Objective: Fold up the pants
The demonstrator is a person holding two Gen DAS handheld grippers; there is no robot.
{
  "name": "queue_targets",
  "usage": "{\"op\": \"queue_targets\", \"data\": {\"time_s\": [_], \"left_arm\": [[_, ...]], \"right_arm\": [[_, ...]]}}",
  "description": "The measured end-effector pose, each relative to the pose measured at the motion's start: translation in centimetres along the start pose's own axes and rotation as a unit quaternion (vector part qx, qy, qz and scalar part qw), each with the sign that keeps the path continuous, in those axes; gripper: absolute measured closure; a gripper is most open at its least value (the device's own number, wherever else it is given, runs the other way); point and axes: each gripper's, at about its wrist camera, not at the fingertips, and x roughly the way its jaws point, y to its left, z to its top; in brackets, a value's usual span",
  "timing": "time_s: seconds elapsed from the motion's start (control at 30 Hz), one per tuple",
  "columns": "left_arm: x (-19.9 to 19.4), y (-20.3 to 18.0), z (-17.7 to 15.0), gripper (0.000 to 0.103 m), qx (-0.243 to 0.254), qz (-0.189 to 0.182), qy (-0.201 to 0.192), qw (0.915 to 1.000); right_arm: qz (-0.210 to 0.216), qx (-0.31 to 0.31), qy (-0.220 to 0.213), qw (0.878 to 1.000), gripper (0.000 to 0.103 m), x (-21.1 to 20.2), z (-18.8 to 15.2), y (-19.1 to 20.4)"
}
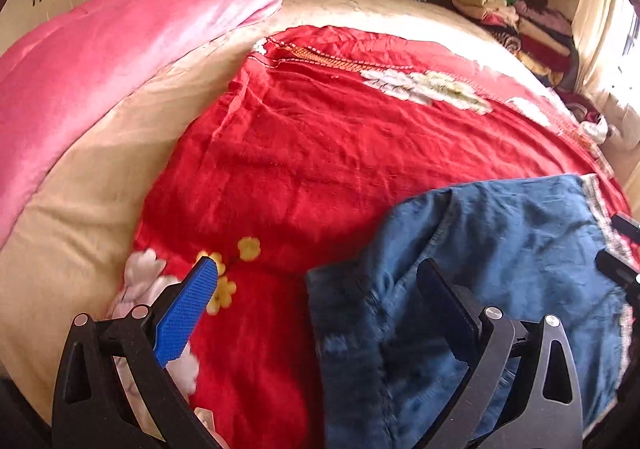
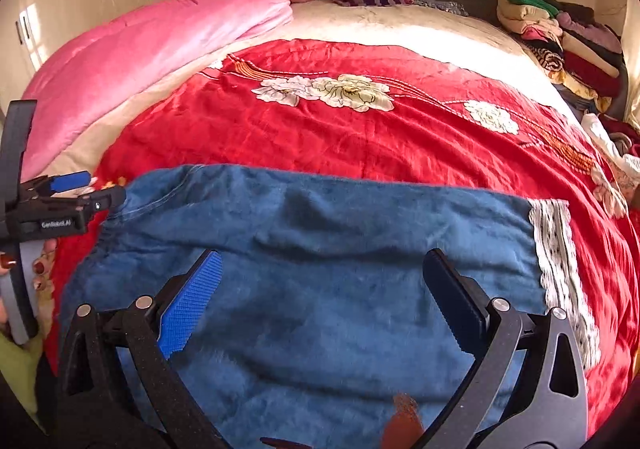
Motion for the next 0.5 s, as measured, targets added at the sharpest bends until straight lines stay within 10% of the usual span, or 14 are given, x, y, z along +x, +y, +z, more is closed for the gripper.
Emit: {"op": "queue_targets", "data": {"time_s": [0.27,0.5], "left_arm": [[2.8,-0.4,-0.2,0.009,0.009,-0.023,-0.001,0.9997],[3.3,-1.5,-0.4,0.059,0.045,-0.067,-0.006,0.9967]], "right_arm": [[-0.017,-0.049,0.022,0.998,0.008,3.5,1.8,0.3],[-0.011,-0.109,0.029,0.994,0.008,5.7,3.0,1.5]]}}
